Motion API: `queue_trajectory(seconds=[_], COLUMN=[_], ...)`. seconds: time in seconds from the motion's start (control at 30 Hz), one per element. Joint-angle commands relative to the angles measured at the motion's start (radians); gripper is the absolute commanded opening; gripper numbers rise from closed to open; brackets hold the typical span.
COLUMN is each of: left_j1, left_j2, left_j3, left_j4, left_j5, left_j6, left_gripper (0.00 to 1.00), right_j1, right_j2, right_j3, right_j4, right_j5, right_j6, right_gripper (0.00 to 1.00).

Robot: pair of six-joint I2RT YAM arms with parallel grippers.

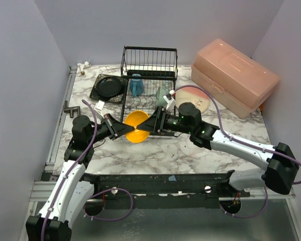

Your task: Load the mixed dishes into the dish rack

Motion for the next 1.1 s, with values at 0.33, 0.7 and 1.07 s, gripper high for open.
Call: queue_trajectory(seconds=[0.33,0.7,1.07], left_j1=[0.002,0.002,0.002], left_j2=[-0.059,-0.095,-0.053], left_j3=[0.107,0.154,0.132], left_j4=[-0.241,-0.37,-0.318], left_j5=[-0.131,-0.22,-0.204], left_j6=[0.169,0.284,0.279], left_gripper=[0.49,0.72,0.7], right_j1=[-0.014,-0.033,-0.042], right_j2=[0.042,0.075,0.106], right_j3=[-0.042,0.034,0.098], right_j4=[0.154,-0.045,-0.098], right_j5=[-0.108,-0.003,-0.013], right_j6=[0.173,0.097,0.048], right_gripper=[0.0,0.0,0.0])
